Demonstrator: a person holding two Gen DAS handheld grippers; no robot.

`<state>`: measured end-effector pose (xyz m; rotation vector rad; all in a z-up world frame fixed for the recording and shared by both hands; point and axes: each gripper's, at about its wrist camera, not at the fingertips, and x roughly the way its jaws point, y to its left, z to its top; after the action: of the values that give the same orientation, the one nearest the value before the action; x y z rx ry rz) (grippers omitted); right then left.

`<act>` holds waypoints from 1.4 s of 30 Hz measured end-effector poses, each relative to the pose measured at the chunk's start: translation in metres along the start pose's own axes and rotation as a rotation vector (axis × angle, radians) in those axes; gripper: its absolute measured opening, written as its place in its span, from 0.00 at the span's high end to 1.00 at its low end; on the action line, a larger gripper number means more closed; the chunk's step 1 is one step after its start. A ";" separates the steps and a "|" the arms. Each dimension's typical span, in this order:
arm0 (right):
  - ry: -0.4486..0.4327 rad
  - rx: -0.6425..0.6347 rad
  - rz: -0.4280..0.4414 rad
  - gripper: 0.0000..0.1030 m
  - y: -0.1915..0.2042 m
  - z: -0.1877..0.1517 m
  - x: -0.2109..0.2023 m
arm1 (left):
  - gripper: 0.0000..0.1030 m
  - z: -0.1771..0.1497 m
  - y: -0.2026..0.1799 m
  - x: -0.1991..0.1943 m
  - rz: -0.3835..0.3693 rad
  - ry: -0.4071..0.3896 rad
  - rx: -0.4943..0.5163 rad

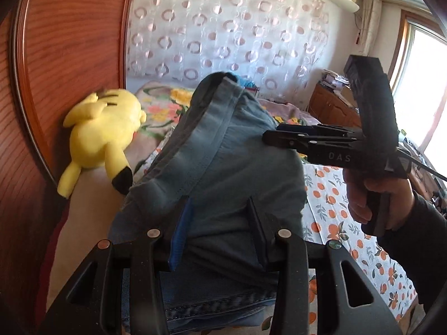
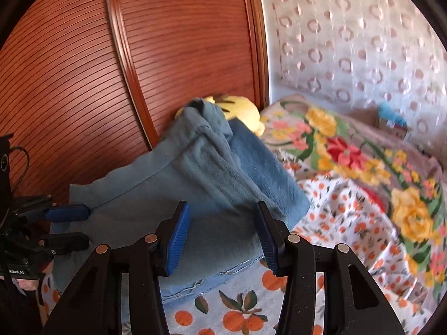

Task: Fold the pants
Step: 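Lower the pants onto the stack and open both tools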

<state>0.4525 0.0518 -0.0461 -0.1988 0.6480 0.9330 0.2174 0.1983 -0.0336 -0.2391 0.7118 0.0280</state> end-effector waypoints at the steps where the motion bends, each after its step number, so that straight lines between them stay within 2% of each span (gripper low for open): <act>1: 0.005 0.002 -0.001 0.52 -0.001 0.000 0.004 | 0.59 -0.001 -0.001 0.000 -0.003 0.002 0.001; 7: 0.025 -0.012 -0.016 0.52 -0.005 0.013 0.013 | 0.59 -0.007 -0.001 0.004 -0.006 -0.006 0.007; 13: 0.002 -0.013 -0.036 0.52 0.005 0.007 -0.003 | 0.55 -0.005 -0.009 -0.010 0.011 -0.025 0.012; 16: -0.017 -0.015 -0.045 0.52 0.012 0.001 -0.014 | 0.51 -0.006 -0.015 -0.019 0.004 -0.032 0.021; 20: -0.064 0.011 -0.077 0.52 0.018 -0.013 -0.032 | 0.48 -0.008 -0.023 -0.025 0.036 -0.043 0.044; 23: -0.086 0.023 -0.094 0.52 0.023 -0.024 -0.043 | 0.41 -0.010 -0.022 -0.019 0.052 -0.028 0.045; 29: -0.086 0.044 -0.116 0.52 0.026 -0.043 -0.060 | 0.33 -0.017 -0.020 -0.003 0.066 -0.008 0.054; 35: -0.082 0.056 -0.145 0.52 0.029 -0.056 -0.079 | 0.30 -0.021 -0.021 -0.001 0.070 -0.037 0.050; 42: -0.085 0.093 -0.183 0.52 0.037 -0.078 -0.110 | 0.29 -0.024 -0.043 -0.016 0.097 -0.062 0.092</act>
<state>0.3428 -0.0345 -0.0383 -0.1320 0.5828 0.7297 0.1940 0.1517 -0.0319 -0.1152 0.6608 0.0948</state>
